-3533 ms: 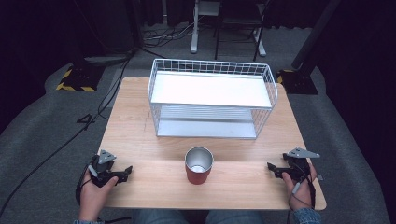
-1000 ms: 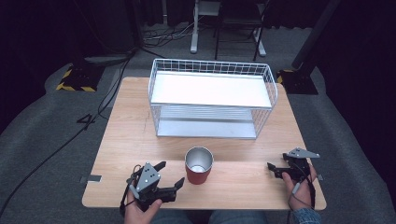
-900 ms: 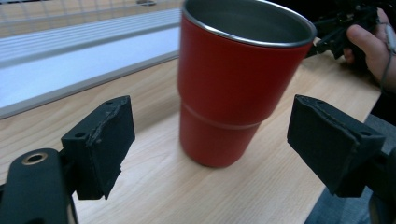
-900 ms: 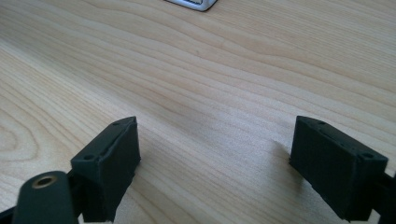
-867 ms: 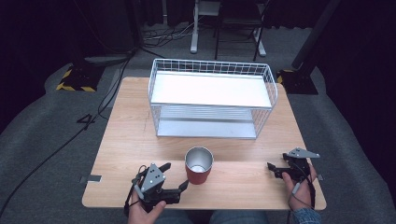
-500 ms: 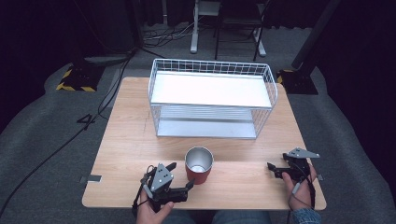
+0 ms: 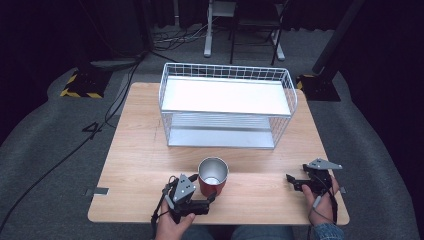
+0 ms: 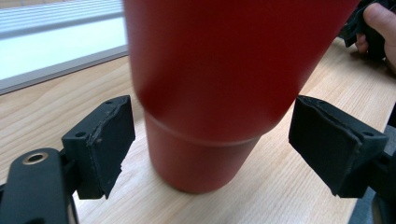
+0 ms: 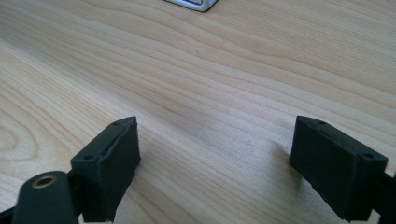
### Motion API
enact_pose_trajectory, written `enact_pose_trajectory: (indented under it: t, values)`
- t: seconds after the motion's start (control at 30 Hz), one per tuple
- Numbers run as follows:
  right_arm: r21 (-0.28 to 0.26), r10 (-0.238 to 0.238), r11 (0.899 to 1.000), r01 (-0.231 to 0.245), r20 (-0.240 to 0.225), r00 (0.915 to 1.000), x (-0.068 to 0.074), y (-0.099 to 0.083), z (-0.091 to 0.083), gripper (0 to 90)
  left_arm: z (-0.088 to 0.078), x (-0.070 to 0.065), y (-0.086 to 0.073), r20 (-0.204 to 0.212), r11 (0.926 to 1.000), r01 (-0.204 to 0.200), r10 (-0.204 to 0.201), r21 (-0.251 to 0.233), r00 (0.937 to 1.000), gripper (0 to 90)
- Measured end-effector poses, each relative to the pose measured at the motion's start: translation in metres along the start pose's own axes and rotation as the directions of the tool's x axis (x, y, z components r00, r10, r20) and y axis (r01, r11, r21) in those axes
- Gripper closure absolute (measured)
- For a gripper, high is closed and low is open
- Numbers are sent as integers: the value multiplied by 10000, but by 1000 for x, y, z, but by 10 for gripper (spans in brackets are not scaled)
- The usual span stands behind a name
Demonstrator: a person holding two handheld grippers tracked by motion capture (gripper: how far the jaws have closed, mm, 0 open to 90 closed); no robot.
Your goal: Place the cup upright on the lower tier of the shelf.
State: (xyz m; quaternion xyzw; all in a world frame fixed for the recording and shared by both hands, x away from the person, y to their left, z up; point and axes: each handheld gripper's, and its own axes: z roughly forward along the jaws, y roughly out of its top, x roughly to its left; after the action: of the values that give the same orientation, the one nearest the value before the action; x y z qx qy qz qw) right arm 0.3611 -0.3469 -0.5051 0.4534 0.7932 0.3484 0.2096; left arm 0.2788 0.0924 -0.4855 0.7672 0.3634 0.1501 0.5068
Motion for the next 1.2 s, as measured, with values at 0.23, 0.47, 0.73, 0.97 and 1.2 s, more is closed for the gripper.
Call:
enact_pose_trajectory:
  t: [0.23,0.47,0.73,0.97,1.2]
  values:
    - [-11,3,10000,-3,-10,10000,0,0,0,159,18,4,-4,245,9995,-114,121,-293,9996,106]
    - [18,16,10000,-16,-41,10000,-1,0,0,159,29,1,-1,-38,9986,-389,388,-356,9992,69]
    - [-5,31,10000,-31,-2,10000,0,0,0,159,41,0,5,-312,9993,26,-14,378,9995,43]
    - [32,97,9999,-97,-28,9999,-1,0,0,159,46,-1,7,-451,9984,111,-86,546,9989,69]
    - [30,95,10000,-95,-29,10000,-1,0,0,159,46,-1,7,-391,9984,76,-55,560,9992,115]
